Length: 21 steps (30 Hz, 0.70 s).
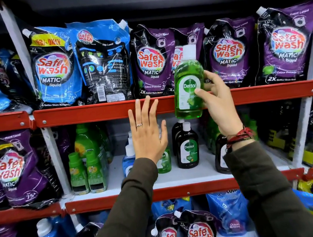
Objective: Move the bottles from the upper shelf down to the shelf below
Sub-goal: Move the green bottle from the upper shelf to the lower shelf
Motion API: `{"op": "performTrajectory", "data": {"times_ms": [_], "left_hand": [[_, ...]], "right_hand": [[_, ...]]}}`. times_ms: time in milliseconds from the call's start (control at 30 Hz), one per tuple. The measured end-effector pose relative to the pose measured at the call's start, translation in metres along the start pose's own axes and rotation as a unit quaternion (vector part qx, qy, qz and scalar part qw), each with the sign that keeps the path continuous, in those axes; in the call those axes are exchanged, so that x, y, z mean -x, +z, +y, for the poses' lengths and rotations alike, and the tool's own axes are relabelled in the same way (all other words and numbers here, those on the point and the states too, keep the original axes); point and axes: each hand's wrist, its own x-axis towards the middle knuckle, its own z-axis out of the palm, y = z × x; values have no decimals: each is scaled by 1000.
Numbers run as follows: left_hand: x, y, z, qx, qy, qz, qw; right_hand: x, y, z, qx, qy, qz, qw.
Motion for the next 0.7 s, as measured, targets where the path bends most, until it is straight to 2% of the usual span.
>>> {"op": "performTrajectory", "data": {"times_ms": [233, 533, 700], "left_hand": [[75, 7, -20, 16, -26, -48, 998], [177, 30, -40, 17, -82, -213, 973], [216, 36, -38, 37, -95, -264, 959]], "right_hand": [[70, 20, 57, -13, 39, -37, 998], [123, 47, 133, 5, 121, -61, 991], [130, 63, 174, 30, 165, -87, 982]]}}
